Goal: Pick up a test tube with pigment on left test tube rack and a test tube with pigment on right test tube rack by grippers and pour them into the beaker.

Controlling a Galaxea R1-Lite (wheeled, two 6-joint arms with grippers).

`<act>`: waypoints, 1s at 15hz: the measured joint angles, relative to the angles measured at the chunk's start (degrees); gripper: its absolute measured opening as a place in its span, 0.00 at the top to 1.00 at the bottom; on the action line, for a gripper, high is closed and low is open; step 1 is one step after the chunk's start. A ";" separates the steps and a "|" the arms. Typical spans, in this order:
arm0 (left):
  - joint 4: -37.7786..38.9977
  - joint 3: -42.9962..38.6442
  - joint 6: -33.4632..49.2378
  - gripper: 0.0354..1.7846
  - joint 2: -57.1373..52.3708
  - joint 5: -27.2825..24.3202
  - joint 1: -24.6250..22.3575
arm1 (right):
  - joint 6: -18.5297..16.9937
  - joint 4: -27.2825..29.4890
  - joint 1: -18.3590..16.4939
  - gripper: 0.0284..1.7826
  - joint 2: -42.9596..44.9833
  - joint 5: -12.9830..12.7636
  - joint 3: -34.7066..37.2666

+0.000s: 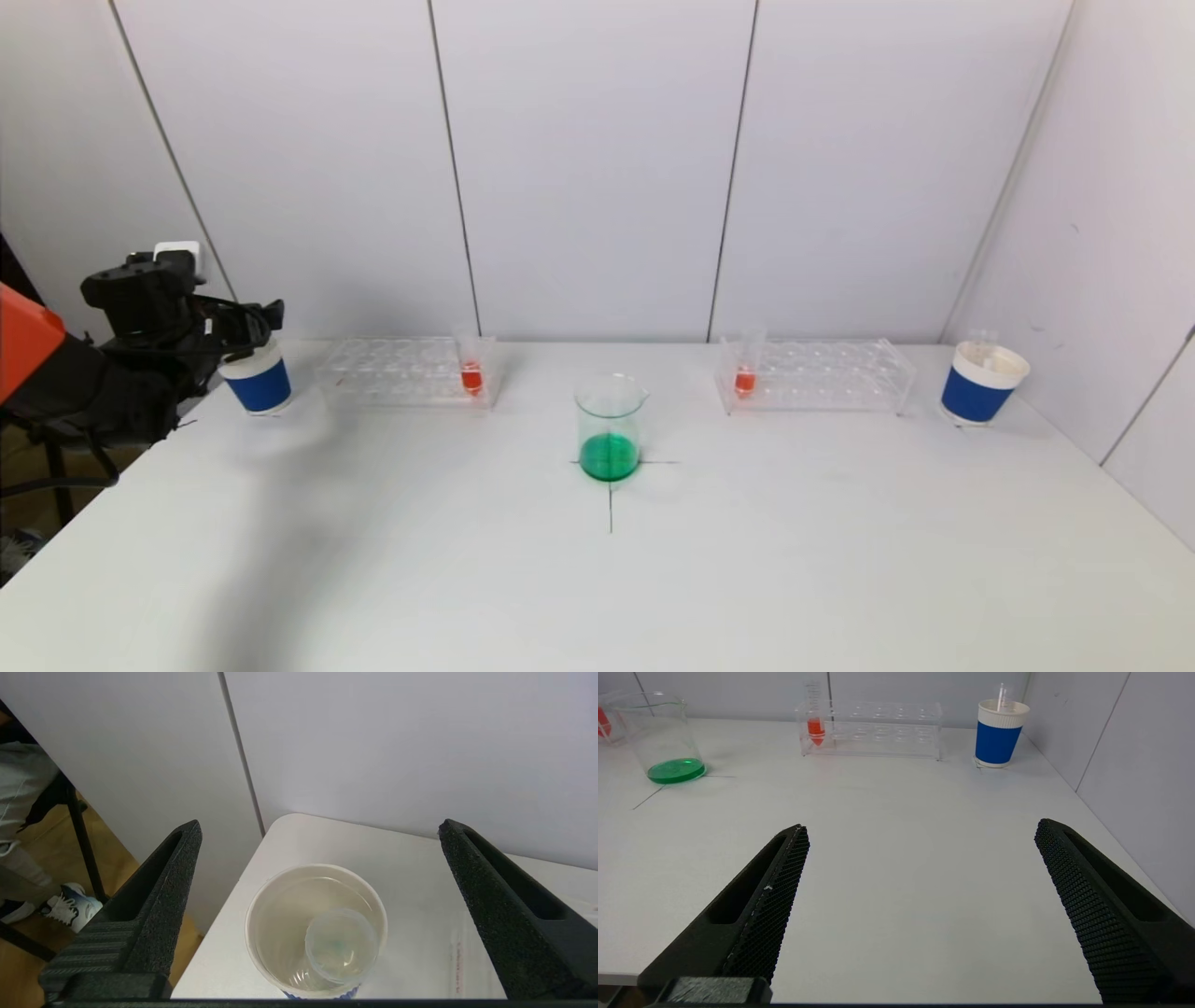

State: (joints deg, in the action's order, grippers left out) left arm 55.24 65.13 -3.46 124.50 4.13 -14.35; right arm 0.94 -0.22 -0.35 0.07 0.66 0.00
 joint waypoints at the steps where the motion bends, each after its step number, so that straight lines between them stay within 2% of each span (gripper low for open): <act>1: 0.02 -1.28 0.07 0.01 -1.77 -0.63 0.24 | 0.00 -0.02 0.00 0.01 0.00 0.00 0.00; 5: -0.20 -10.92 0.22 0.01 -12.65 -4.35 1.97 | 0.00 -0.02 0.00 0.01 0.00 0.02 0.00; 11: -1.33 -33.06 0.83 0.01 -37.95 -11.26 4.29 | 0.00 -0.02 0.00 0.01 0.00 0.00 0.00; 13: -4.11 -39.34 1.95 0.01 -48.32 -13.73 4.51 | -0.01 0.00 0.00 0.01 0.00 0.02 0.00; 15: -10.17 -43.53 3.24 0.01 -59.17 -15.57 4.60 | 0.00 -0.02 0.00 0.01 0.00 0.00 0.00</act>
State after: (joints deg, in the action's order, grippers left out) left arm 45.07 21.60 -0.22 65.33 -11.43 -9.75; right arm 0.94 -0.24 -0.35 0.07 0.66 0.00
